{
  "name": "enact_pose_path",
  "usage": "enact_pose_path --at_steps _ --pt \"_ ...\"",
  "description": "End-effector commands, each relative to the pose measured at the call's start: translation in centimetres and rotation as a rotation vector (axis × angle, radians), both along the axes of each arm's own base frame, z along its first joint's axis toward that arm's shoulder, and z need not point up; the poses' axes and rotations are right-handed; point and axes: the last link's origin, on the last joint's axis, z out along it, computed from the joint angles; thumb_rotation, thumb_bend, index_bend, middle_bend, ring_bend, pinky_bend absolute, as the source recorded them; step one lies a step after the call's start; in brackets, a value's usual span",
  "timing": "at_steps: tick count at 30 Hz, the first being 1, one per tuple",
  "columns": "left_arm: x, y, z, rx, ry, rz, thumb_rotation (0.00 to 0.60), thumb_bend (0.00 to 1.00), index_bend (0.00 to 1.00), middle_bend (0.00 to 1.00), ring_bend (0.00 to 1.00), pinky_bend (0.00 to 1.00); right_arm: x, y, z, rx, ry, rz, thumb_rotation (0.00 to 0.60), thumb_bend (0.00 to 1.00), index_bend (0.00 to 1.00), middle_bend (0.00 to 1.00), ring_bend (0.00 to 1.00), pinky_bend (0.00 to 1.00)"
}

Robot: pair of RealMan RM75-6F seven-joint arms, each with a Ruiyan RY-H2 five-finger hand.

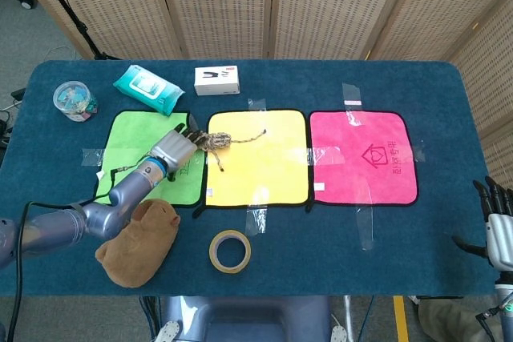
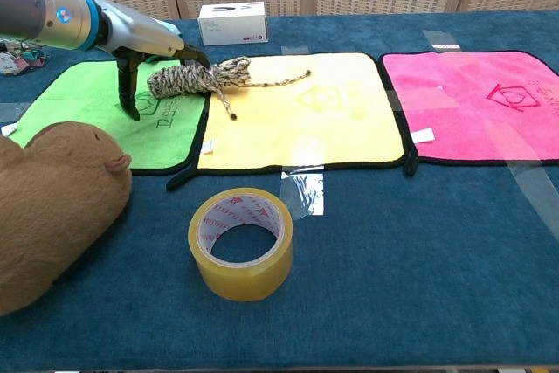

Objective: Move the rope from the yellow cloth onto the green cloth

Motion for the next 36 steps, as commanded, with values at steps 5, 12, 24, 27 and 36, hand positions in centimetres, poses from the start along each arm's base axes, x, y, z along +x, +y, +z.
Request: enact_pose_path --at_steps 5,12,24,27,36 --pt "-1.7 -0.5 1.2 -0.003 -0.007 0.007 0.600 0.11 0.00 0.00 0.00 0.00 0.1 0.0 -0.2 0.005 -0.002 0.004 0.600 0.00 0.00 0.00 0.00 0.00" --pt "-3.4 -0.9 2.2 0.001 0.016 0.028 0.600 0.11 0.00 0.00 0.00 0.00 0.3 0.0 -0.2 0.010 -0.006 0.010 0.600 0.00 0.00 0.00 0.00 0.00" --pt "-6.4 -1.2 2.8 0.012 0.034 0.077 0.600 0.11 0.00 0.00 0.00 0.00 0.6 0.2 -0.4 0.019 -0.008 0.020 0.600 0.00 0.00 0.00 0.00 0.00" --pt "-7.3 -1.1 3.2 0.023 0.033 0.097 0.600 0.11 0.00 0.00 0.00 0.00 0.6 0.2 -0.5 0.022 -0.009 0.021 0.600 0.00 0.00 0.00 0.00 0.00" --pt "-6.3 -1.2 4.9 0.041 -0.079 0.098 0.600 0.11 0.00 0.00 0.00 0.00 0.7 0.2 -0.6 0.027 -0.011 0.019 0.600 0.00 0.00 0.00 0.00 0.00"
